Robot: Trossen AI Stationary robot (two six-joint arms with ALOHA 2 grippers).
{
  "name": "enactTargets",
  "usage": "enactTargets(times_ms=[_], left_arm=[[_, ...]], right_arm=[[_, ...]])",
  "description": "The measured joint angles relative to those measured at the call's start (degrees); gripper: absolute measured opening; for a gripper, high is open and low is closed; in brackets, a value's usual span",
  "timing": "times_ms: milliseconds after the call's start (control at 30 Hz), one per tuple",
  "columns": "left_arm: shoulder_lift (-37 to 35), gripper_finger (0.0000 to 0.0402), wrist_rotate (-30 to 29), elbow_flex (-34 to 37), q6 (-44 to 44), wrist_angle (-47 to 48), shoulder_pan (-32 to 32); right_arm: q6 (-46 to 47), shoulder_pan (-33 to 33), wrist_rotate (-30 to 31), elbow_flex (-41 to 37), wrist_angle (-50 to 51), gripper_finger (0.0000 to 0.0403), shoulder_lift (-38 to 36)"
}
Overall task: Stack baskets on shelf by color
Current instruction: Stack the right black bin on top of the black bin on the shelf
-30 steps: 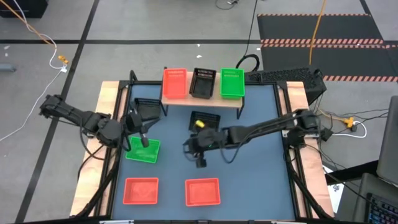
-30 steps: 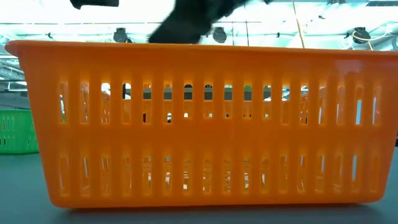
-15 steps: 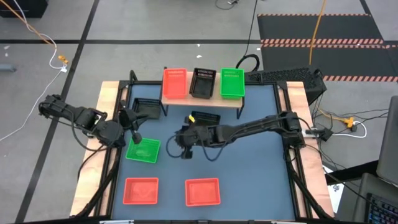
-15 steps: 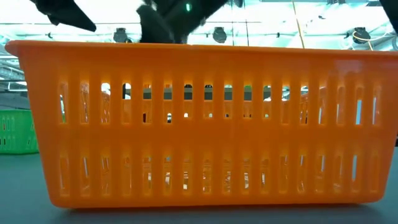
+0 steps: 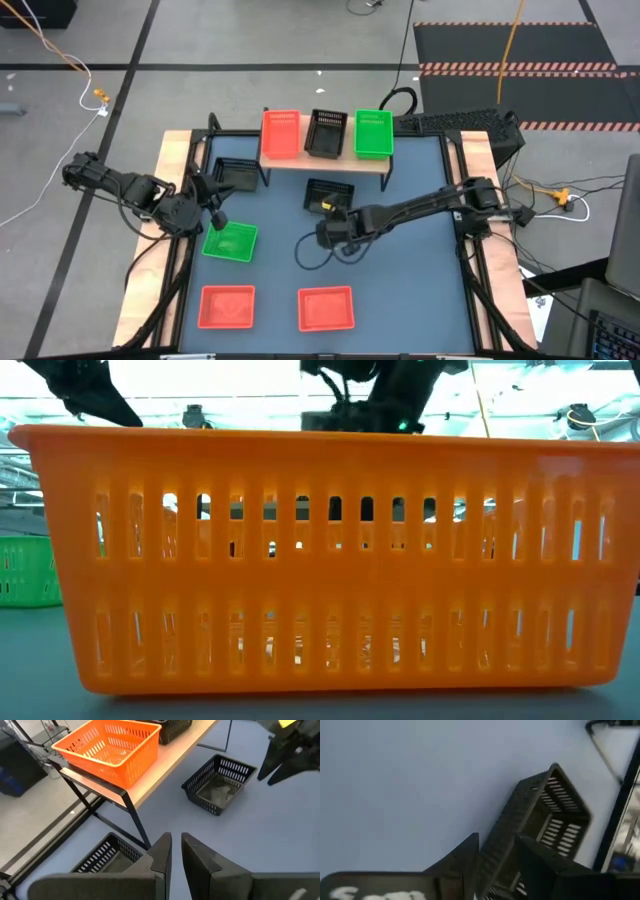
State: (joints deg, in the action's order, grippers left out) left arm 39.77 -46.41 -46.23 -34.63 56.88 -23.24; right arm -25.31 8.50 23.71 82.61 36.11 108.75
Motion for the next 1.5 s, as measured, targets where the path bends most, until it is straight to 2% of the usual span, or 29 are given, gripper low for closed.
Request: enactTargets(times_ms=[200, 400, 567, 767, 1167, 1333, 1500], left_arm=[[1.13, 0.0047, 0.0, 0.07, -0.43, -0.68, 0.0], [2.35, 0.0047, -0.04, 0.12, 2.53, -4.82, 0.02], [3.36, 0.0047, -0.06, 0.12, 5.65, -7.32, 0.01], [3.74, 0.0047, -0.17, 0.12, 7.51, -8.58, 0.09], [3.74, 0.0047, -0.2, 0.12, 10.16, -12.0, 0.09], [3.74, 0.0047, -0.22, 0.12, 10.16, -12.3, 0.09], [3.74, 0.0047, -0.22, 0.12, 10.64, -12.3, 0.09]], right_arm=[[-12.61, 0.21, -0.03, -4.09, 2.28, 0.0095, -7.98], [-23.5, -2.23, -2.78, -14.16, -0.13, 0.0083, -14.35], [-28.84, -4.04, -1.02, -23.34, -10.37, 0.008, -16.48], [-36.33, -5.65, -1.23, -30.31, -25.84, 0.008, -16.48], [-40.3, -9.34, -1.64, -32.7, -31.74, 0.008, -16.49], [-39.16, -11.21, -7.32, -32.7, -33.9, 0.0077, -16.5], [-37.5, -11.6, -8.69, -32.7, -33.77, 0.0055, -16.48]])
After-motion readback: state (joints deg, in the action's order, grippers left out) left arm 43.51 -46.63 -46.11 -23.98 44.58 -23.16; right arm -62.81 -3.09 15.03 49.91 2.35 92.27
